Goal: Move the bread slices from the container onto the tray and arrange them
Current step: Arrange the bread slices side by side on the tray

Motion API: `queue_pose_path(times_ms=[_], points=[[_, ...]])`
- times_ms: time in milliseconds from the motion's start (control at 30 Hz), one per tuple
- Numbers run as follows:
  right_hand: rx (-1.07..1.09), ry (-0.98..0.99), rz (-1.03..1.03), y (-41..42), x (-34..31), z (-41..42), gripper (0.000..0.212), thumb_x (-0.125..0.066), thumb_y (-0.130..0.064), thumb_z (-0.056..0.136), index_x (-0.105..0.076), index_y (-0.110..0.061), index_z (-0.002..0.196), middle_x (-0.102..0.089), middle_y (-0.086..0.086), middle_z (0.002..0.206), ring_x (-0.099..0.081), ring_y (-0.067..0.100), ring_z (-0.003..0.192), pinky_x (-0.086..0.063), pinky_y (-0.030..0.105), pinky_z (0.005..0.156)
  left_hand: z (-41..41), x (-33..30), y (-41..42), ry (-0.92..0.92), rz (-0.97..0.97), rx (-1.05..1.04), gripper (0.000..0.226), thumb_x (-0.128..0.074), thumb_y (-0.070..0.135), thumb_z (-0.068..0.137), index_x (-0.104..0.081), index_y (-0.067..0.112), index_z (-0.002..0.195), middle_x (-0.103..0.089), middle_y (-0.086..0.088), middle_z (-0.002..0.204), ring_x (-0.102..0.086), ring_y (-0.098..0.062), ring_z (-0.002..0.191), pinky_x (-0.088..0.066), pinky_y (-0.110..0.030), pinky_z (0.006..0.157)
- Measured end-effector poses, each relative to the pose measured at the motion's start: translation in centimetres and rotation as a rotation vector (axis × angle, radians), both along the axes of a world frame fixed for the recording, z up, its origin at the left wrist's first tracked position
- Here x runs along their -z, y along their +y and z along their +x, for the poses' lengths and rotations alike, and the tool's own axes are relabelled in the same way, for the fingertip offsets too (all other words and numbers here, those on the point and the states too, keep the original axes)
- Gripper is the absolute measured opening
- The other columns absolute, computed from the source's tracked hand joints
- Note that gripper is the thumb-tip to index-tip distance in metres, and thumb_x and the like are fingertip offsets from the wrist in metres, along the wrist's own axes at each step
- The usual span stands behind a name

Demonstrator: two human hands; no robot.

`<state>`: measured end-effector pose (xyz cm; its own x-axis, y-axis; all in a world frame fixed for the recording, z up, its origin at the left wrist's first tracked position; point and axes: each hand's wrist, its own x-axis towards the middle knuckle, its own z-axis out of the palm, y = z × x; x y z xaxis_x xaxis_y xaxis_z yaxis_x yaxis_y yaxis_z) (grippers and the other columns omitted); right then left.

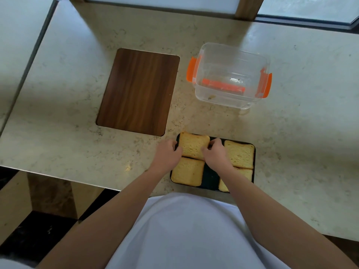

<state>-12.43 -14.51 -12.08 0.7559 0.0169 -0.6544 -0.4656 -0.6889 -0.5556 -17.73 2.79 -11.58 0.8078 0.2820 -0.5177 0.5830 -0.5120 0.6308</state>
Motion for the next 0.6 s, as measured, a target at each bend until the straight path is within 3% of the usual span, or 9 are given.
queue_pose_path(times_ms=[67,200,367,600], points=[[-0.061,-0.130,-0.078,-0.1,-0.1,-0.1,0.039,-0.059,-0.029,0.097,-0.048,-0.010,0.129,-0.061,0.008,0.110,-0.061,0.021,0.087,-0.051,0.036,0.065,0.1,0.0,-0.1,-0.049,0.108,0.074,0.046,-0.051,0.028,0.091,-0.052,0.013,0.134,-0.058,-0.008,0.108,-0.053,-0.028,0.107,-0.045,-0.045,0.094],[-0.193,-0.260,-0.139,-0.2,-0.3,0.5,0.050,-0.057,-0.025,0.099,-0.041,-0.014,0.145,-0.044,0.011,0.142,-0.058,0.028,0.108,-0.050,0.037,0.081,1.3,-0.1,0.0,-0.206,0.304,0.266,0.051,-0.049,0.018,0.093,-0.043,0.014,0.143,-0.050,-0.014,0.130,-0.044,-0.032,0.114,-0.038,-0.044,0.100],[-0.323,-0.265,-0.162,-0.1,-0.5,1.2,0.041,-0.055,-0.024,0.099,-0.049,-0.018,0.139,-0.046,0.011,0.137,-0.063,0.024,0.088,-0.057,0.040,0.074,2.6,0.0,0.2,-0.218,0.310,0.362,0.043,-0.046,0.014,0.097,-0.049,0.011,0.139,-0.054,-0.012,0.134,-0.045,-0.030,0.118,-0.040,-0.042,0.101],[-0.414,-0.255,-0.191,-0.2,-0.8,1.8,0.043,-0.055,-0.016,0.096,-0.049,-0.019,0.138,-0.045,0.010,0.134,-0.061,0.025,0.092,-0.057,0.041,0.075,2.5,0.0,0.3,-0.248,0.347,0.388,0.037,-0.049,0.015,0.093,-0.055,0.010,0.130,-0.056,-0.013,0.122,-0.050,-0.028,0.107,-0.044,-0.038,0.090]])
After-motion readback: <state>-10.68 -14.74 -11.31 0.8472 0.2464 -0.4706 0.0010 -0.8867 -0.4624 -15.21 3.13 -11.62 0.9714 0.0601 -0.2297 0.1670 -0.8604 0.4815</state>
